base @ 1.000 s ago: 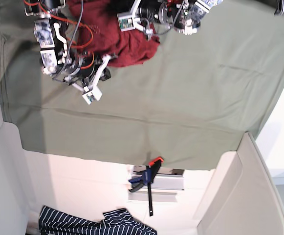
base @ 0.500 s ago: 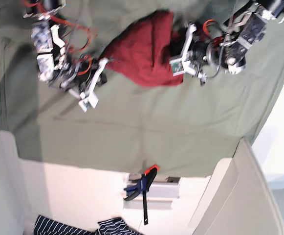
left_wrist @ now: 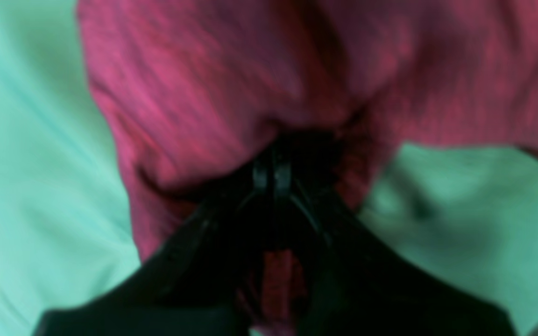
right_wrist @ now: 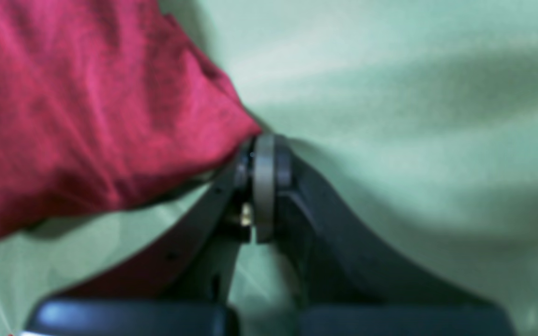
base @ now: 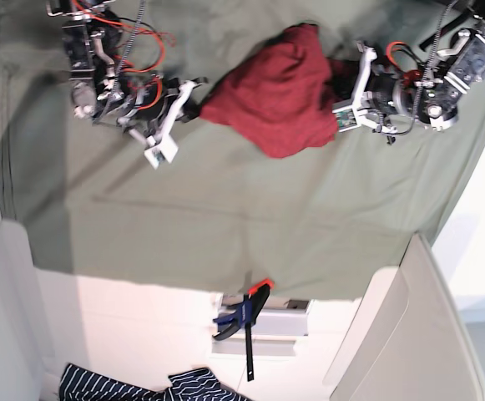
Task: Fold the T-shirt properly
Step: 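Grasp the folded shirt's end with both grippers, then fold the shirt end over onto itself with both grippers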
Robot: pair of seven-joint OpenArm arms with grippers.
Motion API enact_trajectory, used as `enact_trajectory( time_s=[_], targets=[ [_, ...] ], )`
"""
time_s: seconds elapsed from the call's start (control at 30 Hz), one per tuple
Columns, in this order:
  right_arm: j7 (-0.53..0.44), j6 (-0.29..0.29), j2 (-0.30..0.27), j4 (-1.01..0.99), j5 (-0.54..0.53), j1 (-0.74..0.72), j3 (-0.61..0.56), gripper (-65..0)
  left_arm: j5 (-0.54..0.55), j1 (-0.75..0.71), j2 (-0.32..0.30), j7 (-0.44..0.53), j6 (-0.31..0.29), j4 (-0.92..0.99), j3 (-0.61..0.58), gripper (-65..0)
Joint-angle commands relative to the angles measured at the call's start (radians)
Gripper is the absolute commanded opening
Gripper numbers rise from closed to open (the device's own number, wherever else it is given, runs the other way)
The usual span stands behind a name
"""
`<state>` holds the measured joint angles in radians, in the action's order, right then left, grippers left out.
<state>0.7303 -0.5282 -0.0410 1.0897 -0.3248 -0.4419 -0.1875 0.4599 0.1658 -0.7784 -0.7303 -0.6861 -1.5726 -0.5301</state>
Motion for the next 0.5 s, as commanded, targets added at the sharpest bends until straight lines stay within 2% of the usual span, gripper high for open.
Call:
enact_trajectory(
  time_s=[0.0,0.1,0.2,0.33,0.47],
  targets=[
    [-0.016,-0.007,0.003,0.018,-0.016,-0.027,0.002,-65.0,0.023,-0.006,-0.008,-0.015,-0.012,-0.053,0.005,-65.0],
    [-0.016,-0.007,0.003,0.035,-0.016,-0.029,0.002,-65.0,0.049,-0.079,0.017,-0.033,-0.012,-0.192,0.005,-65.0],
    [-0.016,-0.007,0.003,0.068,-0.017,-0.029,0.002,-65.0,0.042,-0.146,0.069,-0.033,-0.012,-0.304,0.005,-65.0],
    [-0.019,-0.006,0.003,0.126,-0.016,-0.029,0.002,-65.0,0.008,-0.190,0.130,-0.038,-0.012,-0.332,0.043,-65.0],
    [-0.029,-0.007,0.011,0.145,-0.015,-0.047,0.002,-65.0,0.027,-0.202,0.132,-0.037,-0.012,-0.333,0.145,-65.0]
  ],
)
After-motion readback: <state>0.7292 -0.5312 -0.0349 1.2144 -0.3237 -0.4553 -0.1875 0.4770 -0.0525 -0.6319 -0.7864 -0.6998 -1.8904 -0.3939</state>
